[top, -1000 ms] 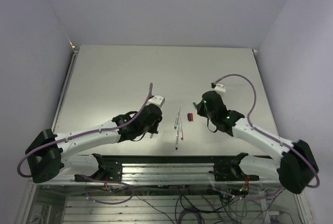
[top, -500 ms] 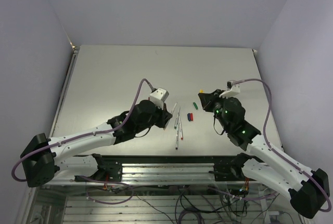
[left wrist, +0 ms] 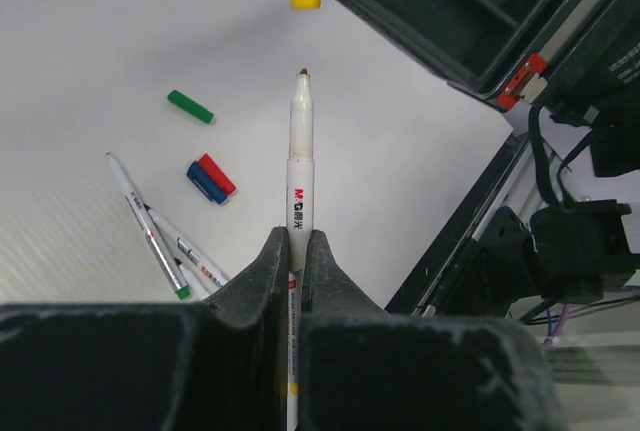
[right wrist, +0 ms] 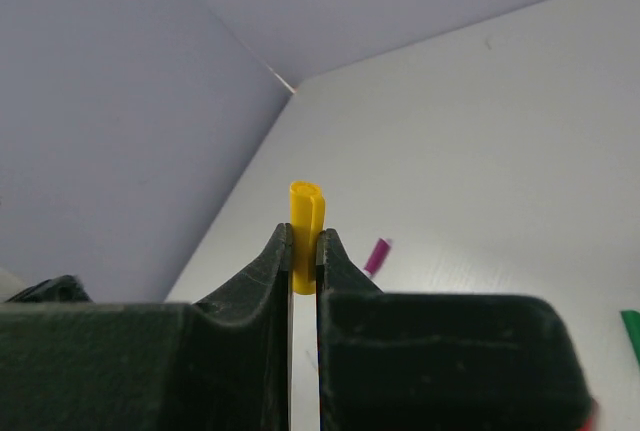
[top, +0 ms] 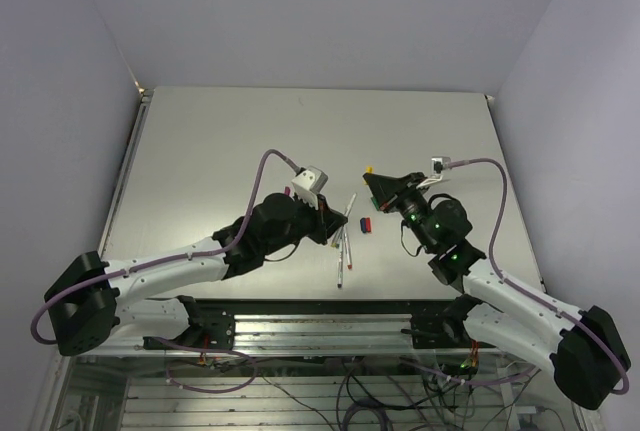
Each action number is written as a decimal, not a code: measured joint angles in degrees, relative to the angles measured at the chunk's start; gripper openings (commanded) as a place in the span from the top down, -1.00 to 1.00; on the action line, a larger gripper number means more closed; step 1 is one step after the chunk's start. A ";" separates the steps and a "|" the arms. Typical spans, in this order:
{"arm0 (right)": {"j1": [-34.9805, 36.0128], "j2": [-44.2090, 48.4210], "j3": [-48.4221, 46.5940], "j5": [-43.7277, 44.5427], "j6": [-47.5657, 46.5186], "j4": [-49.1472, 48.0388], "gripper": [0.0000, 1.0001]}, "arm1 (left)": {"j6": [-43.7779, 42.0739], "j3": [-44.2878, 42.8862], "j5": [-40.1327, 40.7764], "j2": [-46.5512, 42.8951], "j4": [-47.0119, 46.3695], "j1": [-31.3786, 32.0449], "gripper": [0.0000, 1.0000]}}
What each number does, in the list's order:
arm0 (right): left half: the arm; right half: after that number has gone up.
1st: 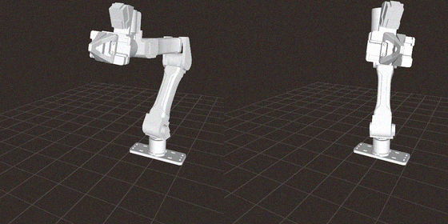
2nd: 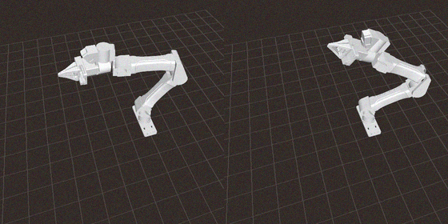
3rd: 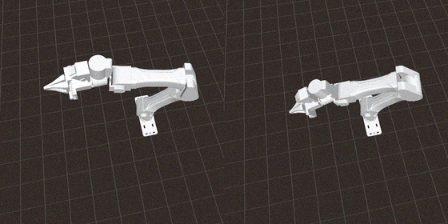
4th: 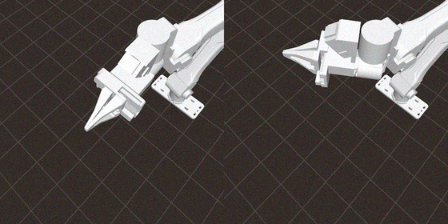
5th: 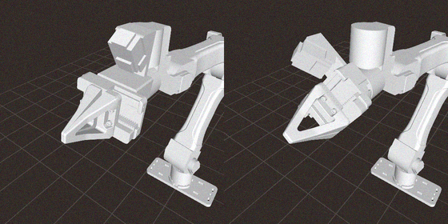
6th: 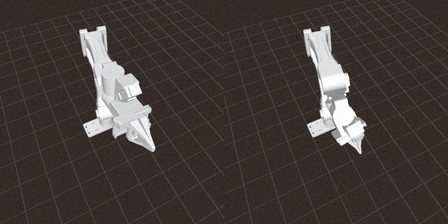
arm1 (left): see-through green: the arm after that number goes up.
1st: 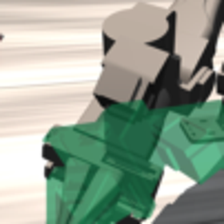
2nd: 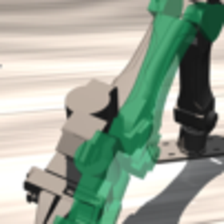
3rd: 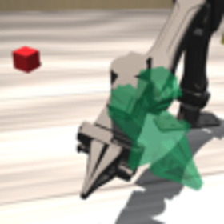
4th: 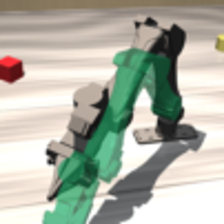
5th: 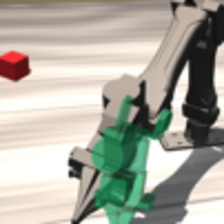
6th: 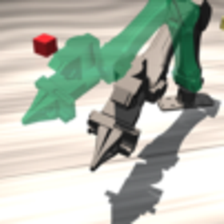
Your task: Insert the pens into the pen caps
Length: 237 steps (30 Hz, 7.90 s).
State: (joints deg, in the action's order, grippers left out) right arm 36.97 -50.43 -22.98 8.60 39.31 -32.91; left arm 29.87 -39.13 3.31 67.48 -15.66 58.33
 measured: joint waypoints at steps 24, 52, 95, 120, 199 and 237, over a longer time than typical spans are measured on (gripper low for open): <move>0.00 -2.89 2.47 -5.20 4.70 -11.41 1.00 | 1.66 0.44 1.22 1.20 -3.63 0.00 0.86; 0.00 -4.81 3.61 -6.97 5.27 -13.22 1.00 | 2.08 0.66 2.05 0.83 -4.28 0.00 0.86; 4.09 -21.70 -0.20 -14.73 3.87 -19.06 1.00 | 5.51 6.97 6.40 -0.92 -7.17 -4.15 0.86; 10.05 -19.32 -7.21 -5.90 -2.03 0.50 0.05 | 5.86 9.27 6.71 -2.12 -7.21 -7.41 0.86; 9.97 -4.55 -7.98 31.93 -5.44 33.86 -0.14 | -4.24 -3.23 5.73 9.25 15.85 -31.69 0.01; 5.09 0.70 -3.87 33.18 1.36 37.97 -0.14 | -5.03 -16.09 8.63 33.16 12.94 -3.82 -0.05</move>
State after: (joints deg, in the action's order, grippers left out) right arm 42.06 -49.74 -26.85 41.78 40.66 5.06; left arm 24.84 -55.22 11.94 100.64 -2.72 54.50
